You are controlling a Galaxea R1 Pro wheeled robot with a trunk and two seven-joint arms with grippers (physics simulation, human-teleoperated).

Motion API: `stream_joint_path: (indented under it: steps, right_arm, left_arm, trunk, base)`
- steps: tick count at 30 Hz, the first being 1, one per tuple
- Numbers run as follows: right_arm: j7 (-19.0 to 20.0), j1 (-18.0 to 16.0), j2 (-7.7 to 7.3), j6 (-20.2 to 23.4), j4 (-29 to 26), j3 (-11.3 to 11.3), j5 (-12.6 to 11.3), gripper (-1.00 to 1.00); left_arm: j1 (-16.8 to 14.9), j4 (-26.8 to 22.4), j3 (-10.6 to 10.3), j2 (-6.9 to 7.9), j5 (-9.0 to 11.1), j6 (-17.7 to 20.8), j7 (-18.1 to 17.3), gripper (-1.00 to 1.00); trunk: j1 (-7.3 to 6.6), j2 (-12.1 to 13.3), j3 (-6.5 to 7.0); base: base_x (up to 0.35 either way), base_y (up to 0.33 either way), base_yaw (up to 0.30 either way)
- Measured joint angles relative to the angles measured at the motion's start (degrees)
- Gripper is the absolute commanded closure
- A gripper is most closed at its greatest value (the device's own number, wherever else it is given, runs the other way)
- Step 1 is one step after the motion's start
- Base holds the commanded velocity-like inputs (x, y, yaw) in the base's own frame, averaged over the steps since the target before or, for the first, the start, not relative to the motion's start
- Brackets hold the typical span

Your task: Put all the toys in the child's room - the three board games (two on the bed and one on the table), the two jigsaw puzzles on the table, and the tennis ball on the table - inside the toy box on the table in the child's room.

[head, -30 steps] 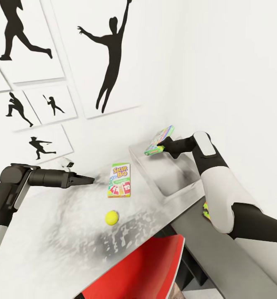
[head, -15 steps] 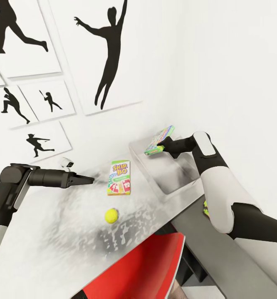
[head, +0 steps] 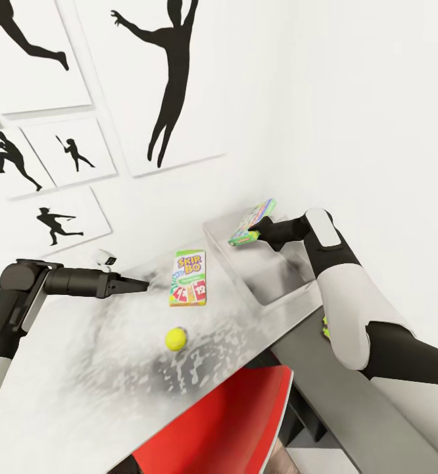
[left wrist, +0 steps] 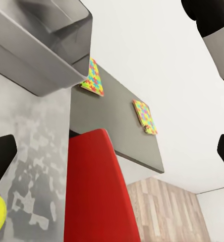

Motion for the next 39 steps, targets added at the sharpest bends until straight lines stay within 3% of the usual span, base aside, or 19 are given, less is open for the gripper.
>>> stream_joint_path:
  steps: [23,39]
  right_arm:
    - [0.1,-0.4,-0.49,0.1,0.0,0.0,-0.4,1.00]
    - [0.2,-3.3,-0.13,0.1,-0.4,0.0,-0.5,1.00]
  left_arm:
    - [0.0,0.0,0.0,0.39,0.0,0.0,0.0,-1.00]
    - [0.0,0.0,0.0,0.93,0.1,0.0,0.0,-1.00]
  trunk:
    - [0.00,0.0,-2.18]
    - [0.00,0.0,-3.69]
  base:
    - [0.000,0.000,0.000]
    - [0.000,0.000,0.000]
